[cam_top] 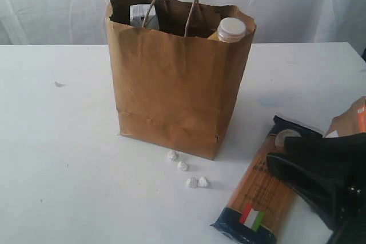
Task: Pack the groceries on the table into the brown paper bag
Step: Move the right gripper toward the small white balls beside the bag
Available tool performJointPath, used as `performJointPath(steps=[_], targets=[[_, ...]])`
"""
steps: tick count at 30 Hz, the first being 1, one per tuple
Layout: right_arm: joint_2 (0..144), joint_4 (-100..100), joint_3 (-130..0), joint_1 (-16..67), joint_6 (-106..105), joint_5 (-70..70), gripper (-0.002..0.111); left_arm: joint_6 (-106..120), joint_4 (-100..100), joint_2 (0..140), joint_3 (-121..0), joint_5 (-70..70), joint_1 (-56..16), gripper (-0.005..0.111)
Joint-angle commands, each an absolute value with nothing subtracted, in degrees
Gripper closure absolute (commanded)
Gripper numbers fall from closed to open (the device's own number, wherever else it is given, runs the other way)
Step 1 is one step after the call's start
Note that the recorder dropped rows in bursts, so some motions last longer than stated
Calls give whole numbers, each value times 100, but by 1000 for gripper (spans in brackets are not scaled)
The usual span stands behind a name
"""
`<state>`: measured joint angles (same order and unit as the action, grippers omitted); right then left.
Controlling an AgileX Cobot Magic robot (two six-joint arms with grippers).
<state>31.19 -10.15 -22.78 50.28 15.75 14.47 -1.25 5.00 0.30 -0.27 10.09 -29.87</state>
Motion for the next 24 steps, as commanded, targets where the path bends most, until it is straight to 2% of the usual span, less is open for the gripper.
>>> performJointPath(steps=[1, 6, 8, 12, 14, 24], targets=[[3284, -869, -2268, 5040, 1936, 1455, 77, -124, 544, 0, 0, 1001, -2984, 107], [3763, -869, -2545, 5040, 2051, 2241, 76, -124, 544, 0, 0, 1001, -2984, 107], [3993, -869, -2791, 5040, 2145, 2634, 69, -124, 544, 0, 0, 1001, -2984, 107], [4452, -869, -3369, 5040, 2195, 3220, 49, -124, 544, 0, 0, 1001, -2984, 107], [4729, -860, -3622, 5040, 2152, 3473, 44, -124, 544, 0, 0, 1001, -2984, 107], [6638, -872, -4429, 5040, 1473, 3985, 44, -124, 544, 0, 0, 1001, -2984, 107]])
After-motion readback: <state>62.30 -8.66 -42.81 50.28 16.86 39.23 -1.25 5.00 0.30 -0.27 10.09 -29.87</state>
